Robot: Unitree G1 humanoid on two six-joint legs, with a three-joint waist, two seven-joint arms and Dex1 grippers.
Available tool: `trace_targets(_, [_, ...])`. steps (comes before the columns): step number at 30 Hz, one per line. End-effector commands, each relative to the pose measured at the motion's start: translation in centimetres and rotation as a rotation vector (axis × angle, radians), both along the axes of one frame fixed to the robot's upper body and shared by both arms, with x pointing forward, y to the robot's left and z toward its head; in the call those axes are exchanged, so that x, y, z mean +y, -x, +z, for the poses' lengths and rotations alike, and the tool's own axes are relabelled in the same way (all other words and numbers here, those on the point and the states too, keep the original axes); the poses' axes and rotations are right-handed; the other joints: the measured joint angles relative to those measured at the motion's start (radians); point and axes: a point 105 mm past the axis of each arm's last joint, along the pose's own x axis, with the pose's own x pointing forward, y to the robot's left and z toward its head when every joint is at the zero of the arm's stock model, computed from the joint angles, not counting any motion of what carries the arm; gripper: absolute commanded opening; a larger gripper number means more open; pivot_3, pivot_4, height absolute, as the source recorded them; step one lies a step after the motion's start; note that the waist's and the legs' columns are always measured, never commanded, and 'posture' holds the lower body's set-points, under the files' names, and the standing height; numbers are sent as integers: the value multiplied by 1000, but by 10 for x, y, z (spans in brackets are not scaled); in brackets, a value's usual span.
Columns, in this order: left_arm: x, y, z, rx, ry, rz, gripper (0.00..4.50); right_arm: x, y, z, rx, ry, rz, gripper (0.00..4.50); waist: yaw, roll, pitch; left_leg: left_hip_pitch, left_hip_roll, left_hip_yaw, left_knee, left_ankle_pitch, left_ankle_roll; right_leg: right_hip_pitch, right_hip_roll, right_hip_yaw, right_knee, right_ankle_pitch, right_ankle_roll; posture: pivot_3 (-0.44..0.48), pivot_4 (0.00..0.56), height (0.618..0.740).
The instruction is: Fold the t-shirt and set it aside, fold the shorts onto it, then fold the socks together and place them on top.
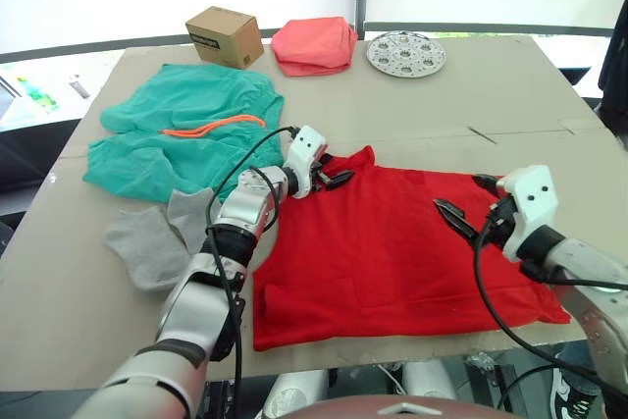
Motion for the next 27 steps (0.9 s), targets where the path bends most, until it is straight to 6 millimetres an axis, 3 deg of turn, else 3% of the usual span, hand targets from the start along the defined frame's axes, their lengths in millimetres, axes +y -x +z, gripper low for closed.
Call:
trace_targets(1, [-4,-7,10,-88,-40,-48,3423,7,-7,8,-28,-11,-22,4168,0,0,0,0,0,0,0,0,0,0,0,0,0,0,0,0,150,740])
trace_targets(2, [-3,-7,6,-102,-81,-59,3281,8,-9,7,-26,-10,-28,4168,0,0,0,0,0,0,1,0,0,0,0,0,0,0,0,0,150,740])
trace_targets(3, [-4,-6,1,-117,-120,-80,2717,8,-11,7,-23,-10,-33,4168,0,0,0,0,0,0,1,0,0,0,0,0,0,0,0,0,150,740])
trace_targets(5, [-7,-5,-1,-133,-124,-98,1995,9,-13,6,-19,-7,-41,4168,0,0,0,0,0,0,1,0,0,0,0,0,0,0,0,0,150,740])
trace_targets(9, [-10,1,6,-202,-133,-170,28,6,-12,14,-37,-1,-59,4168,0,0,0,0,-1,-1,1,0,0,0,0,0,1,0,0,0,150,740])
trace_targets(18, [2,21,32,-441,-208,-401,28,-12,-13,-2,50,60,-123,4168,-3,0,0,0,-1,0,1,0,0,0,0,0,2,0,0,0,150,740])
trace_targets(22, [15,8,49,-508,-208,-302,28,-30,-23,-9,108,128,-197,4168,-2,0,0,0,-1,0,1,-1,2,0,0,0,1,0,0,0,150,740])
trace_targets(27, [17,0,54,-544,-240,-251,28,-60,-49,0,164,163,-413,4168,-3,0,0,0,-1,0,4,-2,4,0,0,0,2,0,0,0,150,740])
